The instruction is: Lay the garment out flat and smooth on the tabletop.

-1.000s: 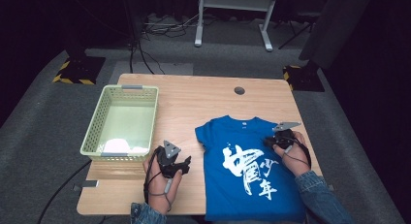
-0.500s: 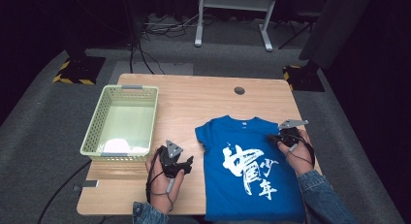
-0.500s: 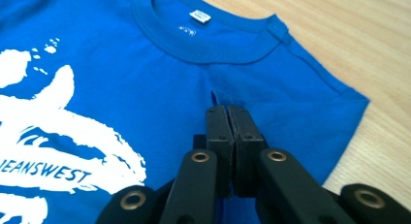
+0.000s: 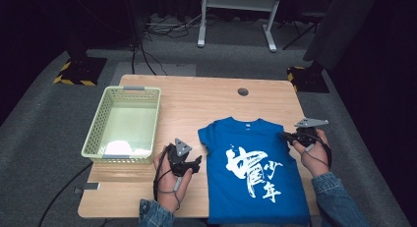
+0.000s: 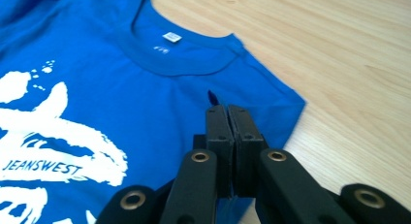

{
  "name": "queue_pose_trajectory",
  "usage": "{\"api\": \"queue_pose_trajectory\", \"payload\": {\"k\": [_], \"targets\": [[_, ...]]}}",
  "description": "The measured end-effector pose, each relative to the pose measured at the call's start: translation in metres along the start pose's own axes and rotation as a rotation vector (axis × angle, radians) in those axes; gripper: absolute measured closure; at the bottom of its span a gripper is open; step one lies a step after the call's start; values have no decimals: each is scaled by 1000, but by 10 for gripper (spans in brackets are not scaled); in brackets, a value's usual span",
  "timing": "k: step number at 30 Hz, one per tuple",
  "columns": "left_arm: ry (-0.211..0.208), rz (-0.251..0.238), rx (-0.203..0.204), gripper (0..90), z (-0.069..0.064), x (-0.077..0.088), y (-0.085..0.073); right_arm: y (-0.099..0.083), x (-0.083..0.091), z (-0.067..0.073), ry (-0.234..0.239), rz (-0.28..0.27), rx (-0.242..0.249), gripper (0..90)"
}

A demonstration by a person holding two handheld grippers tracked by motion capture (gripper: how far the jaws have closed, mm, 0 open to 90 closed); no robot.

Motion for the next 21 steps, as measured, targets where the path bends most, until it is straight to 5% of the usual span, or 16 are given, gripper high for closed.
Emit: {"api": "queue_pose_trajectory", "payload": {"k": [6,9,12,15,21], "targets": [[-7,-5,-6,319,1,-4,6,-5,10,-19,-47,-9,-46,884],[-15,3,-7,319,1,-8,8,-17,16,-39,-131,10,-84,856],[-24,3,-11,311,-1,-11,11,-34,22,-55,-197,28,-155,635],[-35,1,-23,305,-4,-14,15,-40,30,-53,-236,22,-129,539],[-66,6,-48,285,-16,-19,19,-41,48,-30,-165,-23,-102,476]]}}
Point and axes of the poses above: each handheld gripper's, and its own axes: x roughly backward along the jaws, y roughly out of its top, z roughly to its left, the point moved 2 cm from there along -x, roughly forward along the jaws, and after that the axes turned 9 degrees about -y, right-handed, at the moved point
